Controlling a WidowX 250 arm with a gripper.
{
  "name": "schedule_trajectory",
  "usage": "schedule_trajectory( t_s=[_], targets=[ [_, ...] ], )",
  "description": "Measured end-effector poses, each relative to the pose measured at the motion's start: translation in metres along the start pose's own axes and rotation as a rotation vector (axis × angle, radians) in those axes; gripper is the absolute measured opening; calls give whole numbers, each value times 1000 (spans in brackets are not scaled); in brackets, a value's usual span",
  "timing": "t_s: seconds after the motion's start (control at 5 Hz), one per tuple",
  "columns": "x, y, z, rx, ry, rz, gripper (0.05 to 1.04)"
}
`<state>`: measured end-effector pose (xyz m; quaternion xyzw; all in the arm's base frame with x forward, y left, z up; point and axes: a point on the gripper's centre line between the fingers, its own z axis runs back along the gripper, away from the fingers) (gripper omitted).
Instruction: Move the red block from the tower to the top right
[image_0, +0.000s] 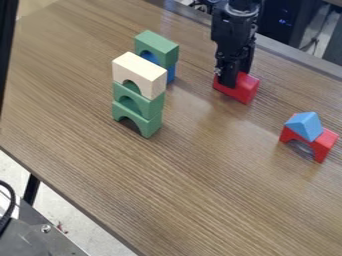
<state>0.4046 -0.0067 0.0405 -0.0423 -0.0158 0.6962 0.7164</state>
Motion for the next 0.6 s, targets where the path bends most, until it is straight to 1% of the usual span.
schedule_trajectory(
  t_s=[0.2, 0.4, 0.6],
  targets=[
    [-1, 2, -2, 19, 23, 16, 919],
    [-3, 2, -1, 14, 48, 35, 1005],
    [-10, -3, 30, -48, 96, 44, 999]
  ],
)
